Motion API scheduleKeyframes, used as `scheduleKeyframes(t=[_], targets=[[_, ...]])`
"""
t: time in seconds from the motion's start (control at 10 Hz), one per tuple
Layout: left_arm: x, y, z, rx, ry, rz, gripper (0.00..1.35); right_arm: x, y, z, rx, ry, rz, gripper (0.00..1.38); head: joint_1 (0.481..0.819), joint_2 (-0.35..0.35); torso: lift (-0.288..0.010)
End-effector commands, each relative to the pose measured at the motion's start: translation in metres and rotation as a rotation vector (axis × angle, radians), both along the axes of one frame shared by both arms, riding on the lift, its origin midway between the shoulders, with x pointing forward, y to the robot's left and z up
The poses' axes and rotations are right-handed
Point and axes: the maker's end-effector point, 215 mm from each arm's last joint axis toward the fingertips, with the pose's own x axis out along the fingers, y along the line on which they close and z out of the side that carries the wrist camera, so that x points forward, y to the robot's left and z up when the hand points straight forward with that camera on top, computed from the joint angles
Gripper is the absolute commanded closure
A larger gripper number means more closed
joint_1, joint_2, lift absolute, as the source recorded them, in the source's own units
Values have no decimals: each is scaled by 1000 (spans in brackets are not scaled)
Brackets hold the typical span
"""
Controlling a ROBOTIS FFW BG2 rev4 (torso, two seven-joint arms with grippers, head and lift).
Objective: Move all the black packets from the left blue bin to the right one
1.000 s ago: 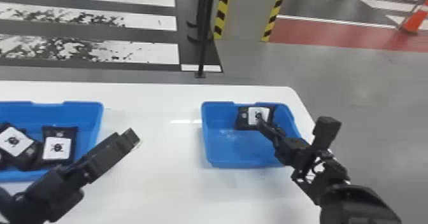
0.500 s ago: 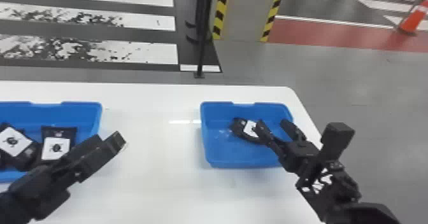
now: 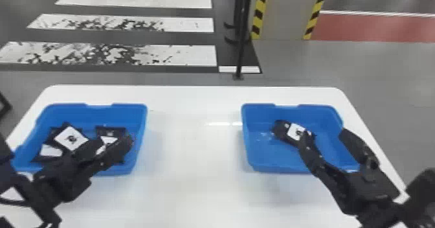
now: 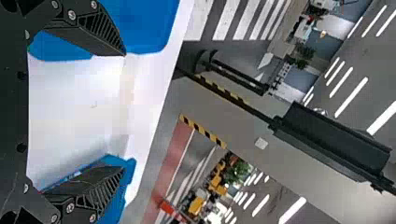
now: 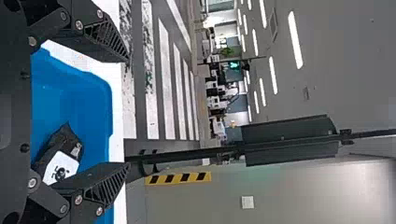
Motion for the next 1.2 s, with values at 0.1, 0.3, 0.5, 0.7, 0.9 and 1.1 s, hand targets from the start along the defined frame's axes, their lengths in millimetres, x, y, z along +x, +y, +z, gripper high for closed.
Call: scheduleKeyframes(t=[0.1, 0.3, 0.5, 0.7, 0.9, 1.1], targets=[[15, 47, -25, 90, 53, 102, 173, -42, 22, 38, 43, -26, 35, 256, 695, 55, -140], [19, 82, -45, 151, 111, 179, 173, -54, 33, 46, 88, -21, 56, 257, 695, 118, -140], [39, 103, -77, 200, 201, 201, 173, -58, 46, 45, 120, -10, 82, 257, 695, 193, -140], [69, 100, -87, 209, 253, 184, 173, -58, 48, 44, 129, -7, 86, 262, 695, 223, -140], [80, 98, -93, 237, 314, 180, 173, -57, 49, 42, 134, -5, 90, 262, 695, 215, -140], [75, 90, -107, 257, 389, 174, 182, -57, 50, 36, 150, 12, 94, 263, 695, 213, -140]])
